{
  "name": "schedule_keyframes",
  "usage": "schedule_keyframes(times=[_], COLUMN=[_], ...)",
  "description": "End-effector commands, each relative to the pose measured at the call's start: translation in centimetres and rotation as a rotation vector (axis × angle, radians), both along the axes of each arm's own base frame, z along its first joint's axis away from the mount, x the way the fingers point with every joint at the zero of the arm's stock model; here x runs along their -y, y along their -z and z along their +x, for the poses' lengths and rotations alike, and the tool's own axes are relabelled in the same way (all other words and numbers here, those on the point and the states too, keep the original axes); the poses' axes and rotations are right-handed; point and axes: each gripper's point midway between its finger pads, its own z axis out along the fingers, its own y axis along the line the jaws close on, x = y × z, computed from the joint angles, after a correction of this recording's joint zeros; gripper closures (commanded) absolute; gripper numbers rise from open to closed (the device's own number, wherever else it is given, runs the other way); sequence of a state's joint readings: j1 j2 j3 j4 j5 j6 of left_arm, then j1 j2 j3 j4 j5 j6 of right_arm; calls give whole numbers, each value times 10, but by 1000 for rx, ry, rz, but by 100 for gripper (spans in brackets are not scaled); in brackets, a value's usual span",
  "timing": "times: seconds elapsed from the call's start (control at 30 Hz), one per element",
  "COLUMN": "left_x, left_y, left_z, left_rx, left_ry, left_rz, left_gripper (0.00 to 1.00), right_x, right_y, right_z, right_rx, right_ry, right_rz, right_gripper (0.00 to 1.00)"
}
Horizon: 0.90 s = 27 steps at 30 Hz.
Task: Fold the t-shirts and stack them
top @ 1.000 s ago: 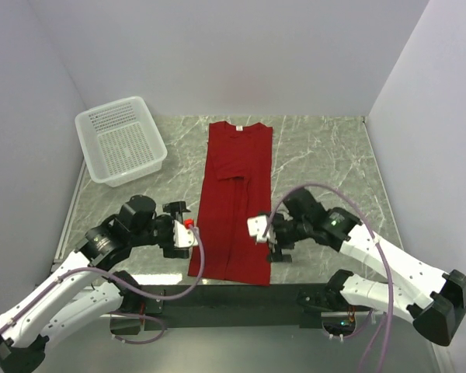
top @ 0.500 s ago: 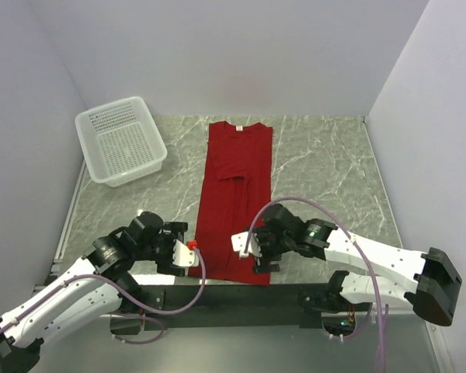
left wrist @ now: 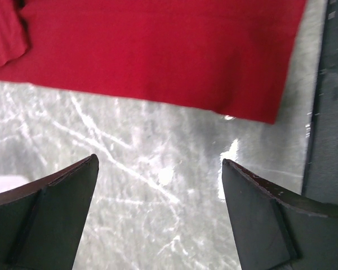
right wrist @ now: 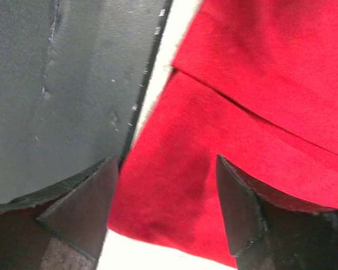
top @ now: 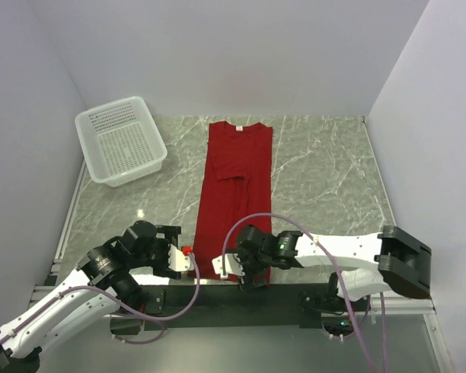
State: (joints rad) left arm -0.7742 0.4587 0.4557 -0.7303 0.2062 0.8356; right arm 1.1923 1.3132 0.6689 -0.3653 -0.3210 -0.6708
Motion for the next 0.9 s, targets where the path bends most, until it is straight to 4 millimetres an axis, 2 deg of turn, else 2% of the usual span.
schedule_keyframes(times=[0.0,0.13,0.3,0.57,0.87], left_x=[-5,-7,-12,-17,-13], left_y=[-14,-24,-24,-23,-26], left_z=[12,12,10,5,4], left_rx=[75,95,102,104,94], left_ry=[-40,-53,-62,-69,-56], left_rz=[5,-18,-12,-21,-36], left_gripper=[5,5,5,6,6], right_x=[-23,-30,-32,-12,-6], right_y=[-5,1,8,28,25], right_z=[-3,-11,-8,-4,3], right_rx=[-12,-38,-27,-19,-6], right_ry=[25,33,63,116,155], right_rz=[28,6,-27,-147,-164], right_gripper=[24,27,33,48,55])
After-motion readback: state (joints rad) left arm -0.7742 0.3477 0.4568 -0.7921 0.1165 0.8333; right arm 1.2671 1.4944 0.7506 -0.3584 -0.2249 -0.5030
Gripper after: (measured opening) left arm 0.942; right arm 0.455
